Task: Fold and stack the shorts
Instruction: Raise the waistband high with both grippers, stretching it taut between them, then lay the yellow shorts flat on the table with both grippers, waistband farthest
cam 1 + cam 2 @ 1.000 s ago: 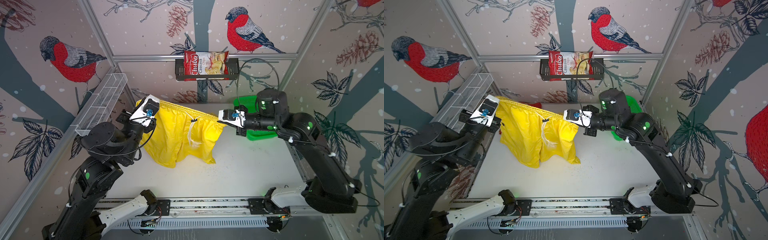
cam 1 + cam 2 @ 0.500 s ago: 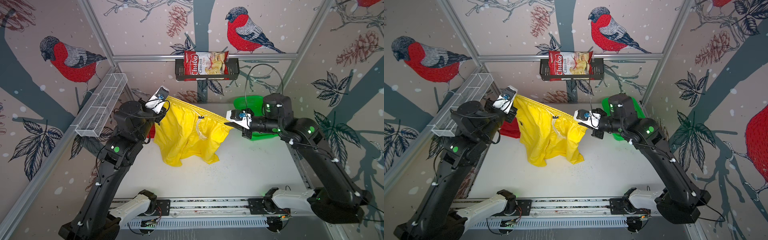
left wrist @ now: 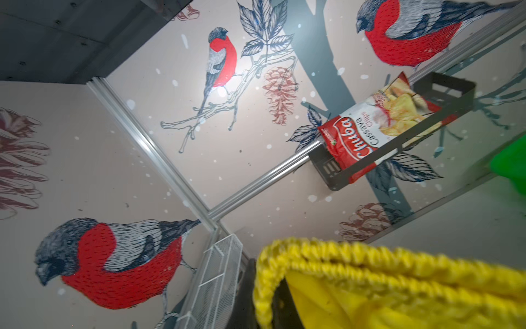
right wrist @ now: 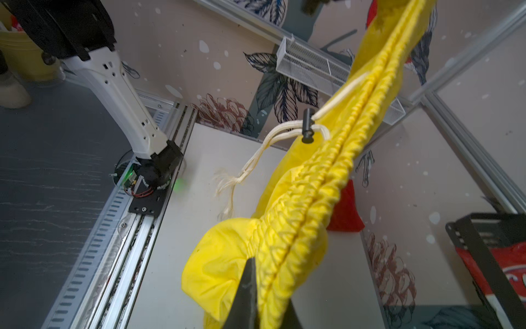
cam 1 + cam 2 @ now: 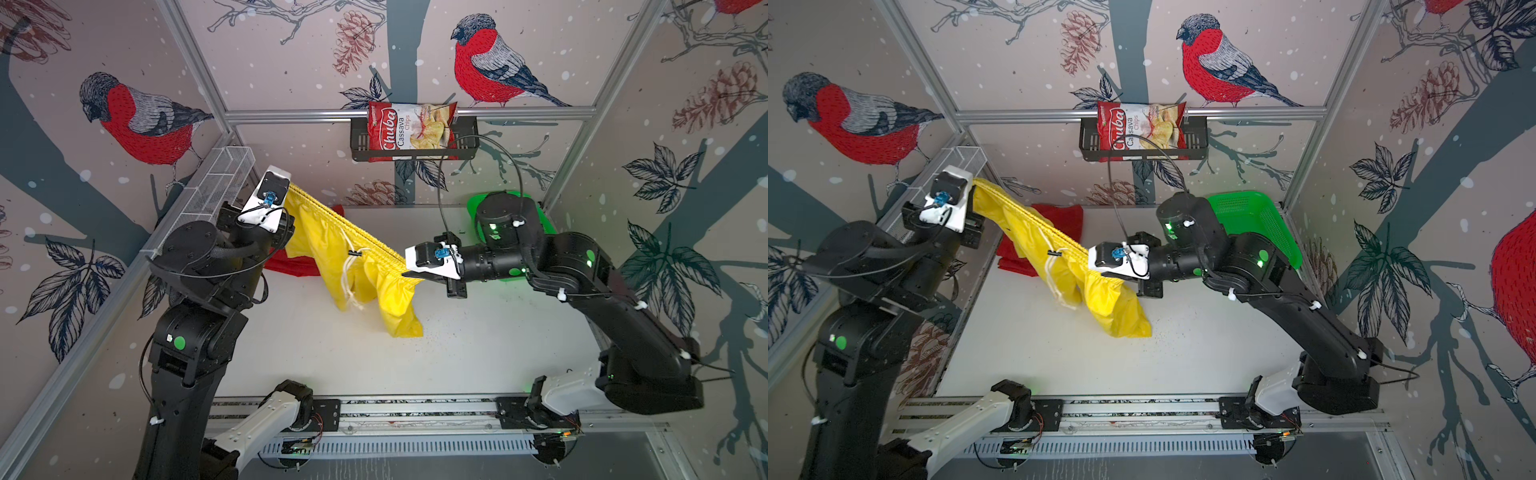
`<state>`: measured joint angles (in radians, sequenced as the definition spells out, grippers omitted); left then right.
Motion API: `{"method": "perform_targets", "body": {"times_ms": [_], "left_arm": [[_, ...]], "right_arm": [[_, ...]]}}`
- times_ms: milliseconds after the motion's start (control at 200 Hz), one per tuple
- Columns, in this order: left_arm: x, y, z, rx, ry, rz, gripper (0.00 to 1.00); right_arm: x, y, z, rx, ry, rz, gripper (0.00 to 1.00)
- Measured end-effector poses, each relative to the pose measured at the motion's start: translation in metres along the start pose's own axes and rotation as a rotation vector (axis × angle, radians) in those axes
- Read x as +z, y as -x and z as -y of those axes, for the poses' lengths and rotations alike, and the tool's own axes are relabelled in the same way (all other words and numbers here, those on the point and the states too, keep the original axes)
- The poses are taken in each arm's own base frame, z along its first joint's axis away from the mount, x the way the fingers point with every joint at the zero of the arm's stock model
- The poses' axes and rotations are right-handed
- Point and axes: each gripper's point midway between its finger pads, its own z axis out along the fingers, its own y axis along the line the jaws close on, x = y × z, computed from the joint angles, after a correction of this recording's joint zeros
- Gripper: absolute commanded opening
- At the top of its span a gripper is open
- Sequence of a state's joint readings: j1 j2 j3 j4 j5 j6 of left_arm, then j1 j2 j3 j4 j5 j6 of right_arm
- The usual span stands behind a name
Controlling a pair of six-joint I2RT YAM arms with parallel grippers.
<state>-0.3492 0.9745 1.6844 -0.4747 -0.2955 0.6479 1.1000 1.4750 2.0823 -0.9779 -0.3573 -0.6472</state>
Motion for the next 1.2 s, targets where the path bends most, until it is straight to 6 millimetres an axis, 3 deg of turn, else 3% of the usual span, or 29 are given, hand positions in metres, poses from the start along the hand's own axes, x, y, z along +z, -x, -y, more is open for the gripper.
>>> {"method": "perform_targets", "body": {"times_ms": [75,160,245,335,470,580,750,880,946,1006,1061,1091,1156,1201], "left_arm": [[0.014,0.002,-0.002,0.041,0.020,-0.015,0.00],[0.039,0.001,0.003,0.078,0.018,-0.036,0.00],[0.078,-0.001,0.009,0.105,-0.013,-0.051,0.00],[0.126,-0.007,0.040,0.106,-0.127,-0.052,0.00],[0.189,-0.037,0.116,0.076,-0.365,-0.084,0.00],[0.228,-0.069,0.201,0.079,-0.541,-0.131,0.00],[0.253,-0.122,0.344,0.112,-0.769,-0.212,0.00],[0.259,-0.140,0.433,0.136,-0.875,-0.215,0.00],[0.258,-0.141,0.471,0.144,-0.913,-0.198,0.16],[0.256,-0.139,0.497,0.144,-0.940,-0.181,0.47],[0.255,-0.136,0.510,0.137,-0.947,-0.171,0.64],[0.257,-0.134,0.509,0.126,-0.932,-0.172,0.69],[0.262,-0.125,0.501,0.086,-0.895,-0.163,0.75],[0.263,-0.121,0.491,0.067,-0.868,-0.173,0.78]], "right_arm": [[0.003,0.004,0.004,0.022,0.007,0.014,0.00],[0.004,-0.009,0.015,0.062,0.019,0.029,0.00],[-0.002,-0.040,0.039,0.192,-0.011,0.063,0.00],[-0.008,-0.088,0.057,0.389,-0.078,0.117,0.00],[-0.006,-0.150,0.052,0.647,-0.135,0.180,0.00],[0.002,-0.202,0.044,0.843,-0.176,0.174,0.00],[0.015,-0.291,0.020,1.159,-0.263,0.068,0.00],[0.015,-0.350,-0.005,1.359,-0.355,-0.017,0.00],[0.010,-0.368,-0.013,1.418,-0.406,-0.039,0.00],[0.001,-0.384,-0.019,1.480,-0.466,-0.051,0.00],[-0.007,-0.397,-0.026,1.532,-0.517,-0.071,0.01],[-0.009,-0.403,-0.032,1.561,-0.528,-0.089,0.07],[-0.015,-0.417,-0.047,1.628,-0.559,-0.136,0.31],[-0.021,-0.425,-0.055,1.680,-0.595,-0.169,0.43]]}}
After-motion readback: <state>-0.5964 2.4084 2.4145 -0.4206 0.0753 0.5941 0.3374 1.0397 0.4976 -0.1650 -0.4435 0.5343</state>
